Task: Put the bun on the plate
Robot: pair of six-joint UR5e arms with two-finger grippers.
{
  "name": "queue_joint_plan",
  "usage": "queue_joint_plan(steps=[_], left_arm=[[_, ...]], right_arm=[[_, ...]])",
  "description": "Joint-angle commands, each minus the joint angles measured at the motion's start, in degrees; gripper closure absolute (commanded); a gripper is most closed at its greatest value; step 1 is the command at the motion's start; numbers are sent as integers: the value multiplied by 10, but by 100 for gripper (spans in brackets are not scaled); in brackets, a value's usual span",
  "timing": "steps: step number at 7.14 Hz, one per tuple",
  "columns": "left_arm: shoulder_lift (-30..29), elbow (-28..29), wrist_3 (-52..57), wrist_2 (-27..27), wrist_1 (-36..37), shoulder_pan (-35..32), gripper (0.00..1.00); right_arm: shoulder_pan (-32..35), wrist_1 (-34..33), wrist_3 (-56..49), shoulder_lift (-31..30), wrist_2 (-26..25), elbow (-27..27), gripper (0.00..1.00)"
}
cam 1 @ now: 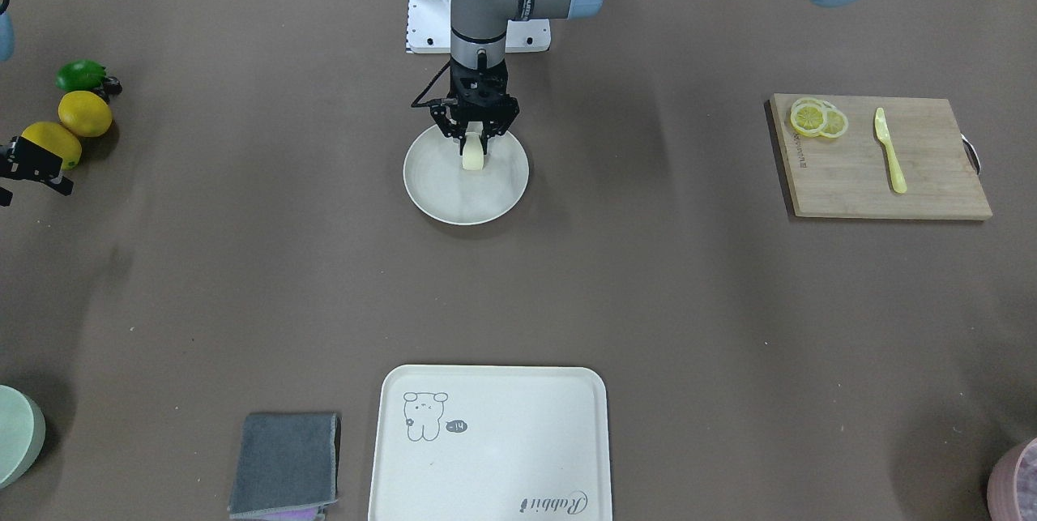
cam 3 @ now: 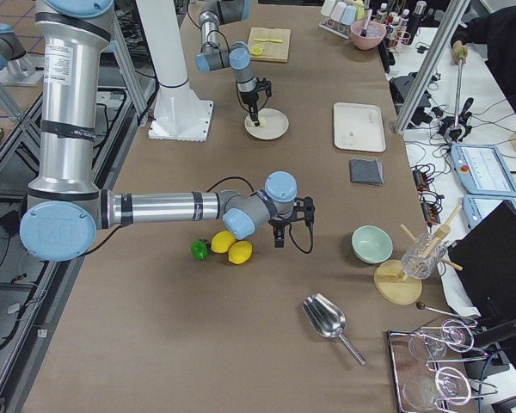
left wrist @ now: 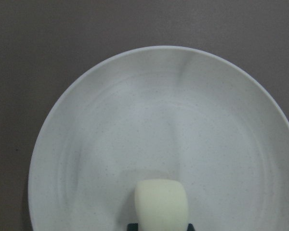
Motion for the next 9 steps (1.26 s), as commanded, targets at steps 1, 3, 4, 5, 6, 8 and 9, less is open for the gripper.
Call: queue_joint_plan(steps=[1,3,4,5,6,8,9], left_arm=[[-11,6,3,-1,-4,-1,58],[-8,-12,42,-1,5,-10,12],[1,-26,54,0,15,-19,3],[6,-56,65,-2,35,-30,3],[7,-103,101,-4,77,-48,3],[75,-195,148,-100,135,-129,3],[126,-236,244,-155,139,-199,3]], right_arm=[[16,1,-4,-8,15,2,0],[18,1,-4,-9,18,-1,0],[19,1,-4,-8,18,-1,0],[21,0,-4,-7,19,-1,0],[27,-1,-4,-5,20,-1,0],[50,-1,-5,-5,18,0,0],[68,-5,-6,-5,16,0,0]])
